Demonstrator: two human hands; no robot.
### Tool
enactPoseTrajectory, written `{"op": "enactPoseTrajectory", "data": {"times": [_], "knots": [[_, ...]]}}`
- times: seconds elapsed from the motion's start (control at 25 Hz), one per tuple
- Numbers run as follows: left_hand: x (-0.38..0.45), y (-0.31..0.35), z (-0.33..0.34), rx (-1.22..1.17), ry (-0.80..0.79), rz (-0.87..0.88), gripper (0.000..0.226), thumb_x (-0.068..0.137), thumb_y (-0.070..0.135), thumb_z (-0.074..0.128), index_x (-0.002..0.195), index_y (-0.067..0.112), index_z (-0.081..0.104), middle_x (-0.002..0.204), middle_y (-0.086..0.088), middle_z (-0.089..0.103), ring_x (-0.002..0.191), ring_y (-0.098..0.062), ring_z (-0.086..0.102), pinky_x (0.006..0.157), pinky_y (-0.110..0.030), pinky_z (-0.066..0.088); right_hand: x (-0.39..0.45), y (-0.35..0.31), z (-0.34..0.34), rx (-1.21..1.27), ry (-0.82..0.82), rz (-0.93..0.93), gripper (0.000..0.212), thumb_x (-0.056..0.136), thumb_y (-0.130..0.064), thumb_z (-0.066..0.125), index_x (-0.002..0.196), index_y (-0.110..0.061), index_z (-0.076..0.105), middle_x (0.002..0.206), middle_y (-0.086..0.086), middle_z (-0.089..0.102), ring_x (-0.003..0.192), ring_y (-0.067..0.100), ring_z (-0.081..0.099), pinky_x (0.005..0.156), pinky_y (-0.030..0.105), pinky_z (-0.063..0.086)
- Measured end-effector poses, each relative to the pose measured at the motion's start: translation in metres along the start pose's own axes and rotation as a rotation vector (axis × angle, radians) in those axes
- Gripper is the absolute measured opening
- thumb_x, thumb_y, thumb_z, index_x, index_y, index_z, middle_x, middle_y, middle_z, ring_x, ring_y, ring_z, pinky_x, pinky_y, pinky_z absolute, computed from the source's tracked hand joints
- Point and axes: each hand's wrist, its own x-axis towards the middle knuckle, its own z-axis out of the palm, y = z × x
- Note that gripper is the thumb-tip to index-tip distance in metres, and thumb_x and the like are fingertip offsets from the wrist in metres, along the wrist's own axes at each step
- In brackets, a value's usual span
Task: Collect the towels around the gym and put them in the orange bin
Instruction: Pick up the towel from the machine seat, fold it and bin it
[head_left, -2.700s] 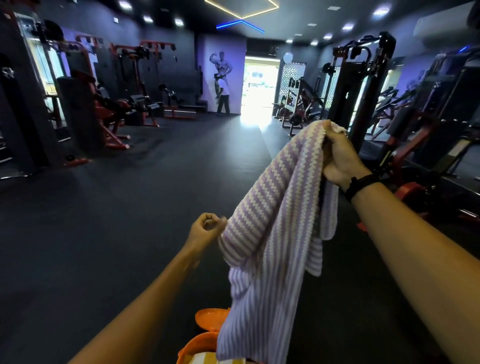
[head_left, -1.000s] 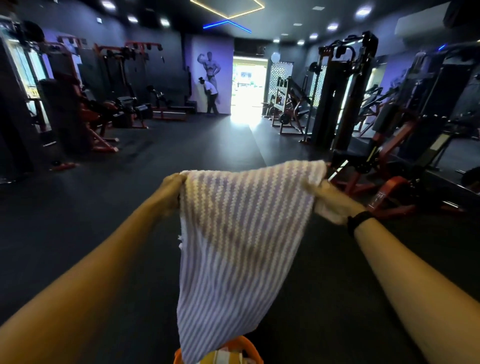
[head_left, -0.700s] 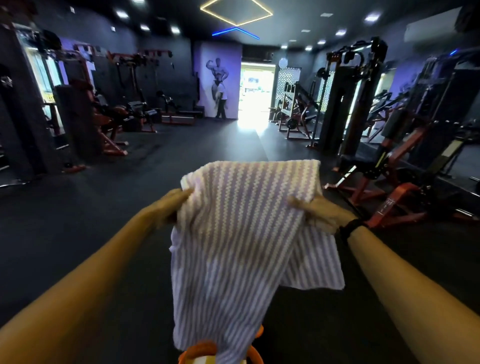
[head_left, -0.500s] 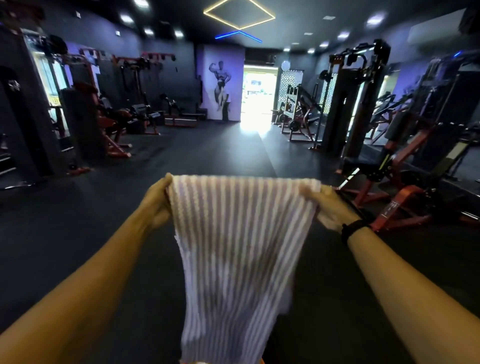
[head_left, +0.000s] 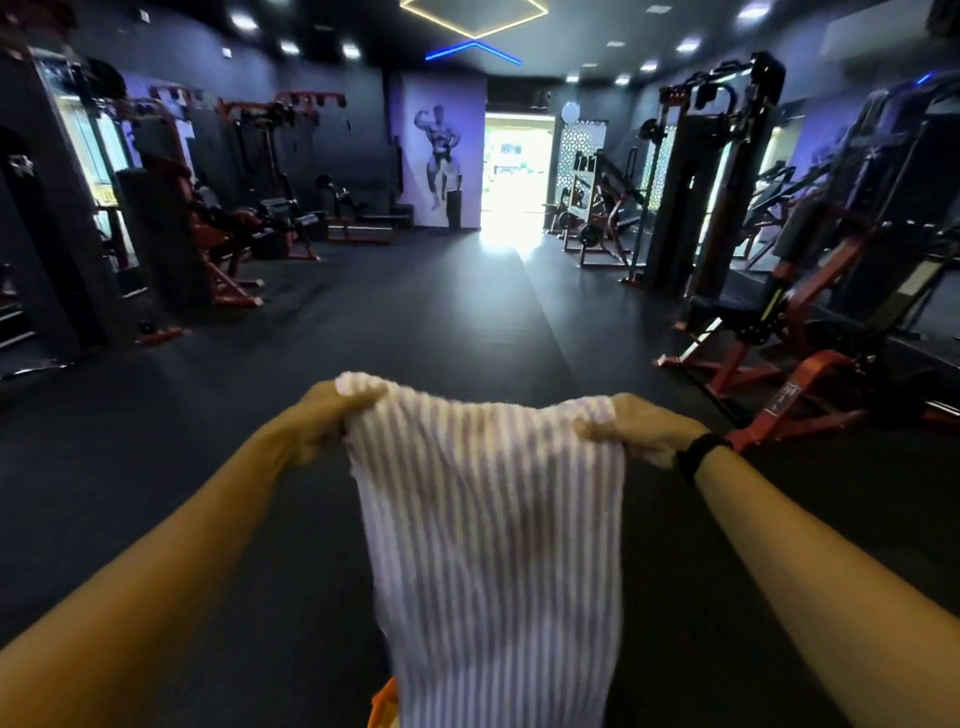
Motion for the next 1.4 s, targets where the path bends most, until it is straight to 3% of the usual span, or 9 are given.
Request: {"op": "enactPoseTrajectory", "data": {"times": [0.16,0.32,0.4,0.52,0.72,0.88,1.12,1.28,1.4], "knots": [[0.001,-0.009,0.006,-0.036,-0.01,-0.088,0.023,0.09,0.023,0.064,0.111,0.02,0.057,0.094,0.003,0.067,0.078,-0.009,0.064,0.06,-0.028,0.054,-0.004,-0.002,-0.007,0.133,0.032,0.003,0.05,0.058,-0.034,0.084,0.098,-0.009,0.067,0.089,0.004,0.074,0.079,0.016,0.07,0.064,0.026,0.056],[0.003,-0.003,0.009,-0.126,0.023,0.052,0.025,0.087,0.019,0.064,0.111,0.017,0.061,0.111,-0.01,0.066,0.099,-0.024,0.064,0.081,-0.041,0.056,0.003,0.0,-0.012,0.191,0.134,-0.092,0.075,0.053,-0.044,0.089,0.112,-0.005,0.064,0.1,0.005,0.072,0.088,0.016,0.069,0.075,0.029,0.057],[0.006,-0.003,0.011,-0.015,0.162,0.113,0.019,0.085,0.011,0.068,0.104,0.01,0.064,0.099,-0.01,0.068,0.087,-0.019,0.066,0.068,-0.029,0.058,0.003,-0.005,-0.008,0.051,0.065,-0.066,0.068,0.057,-0.042,0.087,0.112,-0.007,0.065,0.104,0.006,0.071,0.09,0.016,0.068,0.078,0.034,0.056],[0.009,0.006,0.007,-0.212,0.388,0.153,0.006,0.086,0.01,0.068,0.09,0.011,0.063,0.087,-0.006,0.064,0.074,-0.013,0.065,0.047,-0.02,0.052,0.008,-0.011,-0.01,0.013,0.298,-0.164,0.054,0.053,-0.037,0.084,0.095,-0.009,0.066,0.078,-0.005,0.074,0.069,0.006,0.067,0.064,0.026,0.054],[0.017,0.023,0.005,-0.33,0.388,0.185,0.008,0.088,0.008,0.065,0.086,0.015,0.061,0.086,0.0,0.063,0.075,-0.01,0.06,0.051,-0.017,0.053,0.015,-0.028,-0.013,0.132,0.393,-0.291,0.075,0.038,-0.057,0.088,0.099,-0.019,0.065,0.095,-0.001,0.072,0.082,0.01,0.068,0.07,0.028,0.058],[0.024,0.03,-0.004,-0.497,0.353,0.15,0.023,0.08,0.005,0.072,0.101,0.007,0.062,0.101,-0.009,0.067,0.089,-0.018,0.066,0.064,-0.029,0.057,0.017,-0.036,-0.009,0.164,0.231,-0.252,0.07,0.046,-0.028,0.091,0.108,-0.012,0.062,0.099,0.003,0.073,0.088,0.014,0.07,0.071,0.028,0.057],[0.027,0.03,-0.018,-0.537,0.308,0.127,0.064,0.07,0.003,0.076,0.129,0.005,0.051,0.125,-0.013,0.059,0.109,-0.026,0.061,0.07,-0.036,0.057,0.014,-0.046,-0.009,0.336,0.275,-0.244,0.024,0.087,0.007,0.052,0.104,-0.008,0.061,0.087,0.005,0.072,0.08,0.016,0.069,0.073,0.03,0.057],[0.021,0.033,-0.018,-0.535,0.157,0.236,0.028,0.079,0.004,0.071,0.096,0.021,0.055,0.1,0.0,0.061,0.09,-0.014,0.06,0.069,-0.028,0.056,0.013,-0.048,-0.005,0.372,0.333,-0.27,0.027,0.075,-0.025,0.075,0.096,-0.011,0.066,0.084,-0.001,0.074,0.078,0.01,0.068,0.073,0.024,0.056],[0.015,0.027,-0.035,0.044,0.234,0.31,0.026,0.075,0.016,0.078,0.099,0.015,0.07,0.083,0.01,0.068,0.078,-0.002,0.061,0.066,-0.013,0.051,0.014,-0.034,-0.015,0.117,0.503,-0.323,0.066,0.039,-0.059,0.087,0.087,-0.017,0.069,0.077,-0.01,0.073,0.073,0.002,0.065,0.068,0.018,0.053]]}}
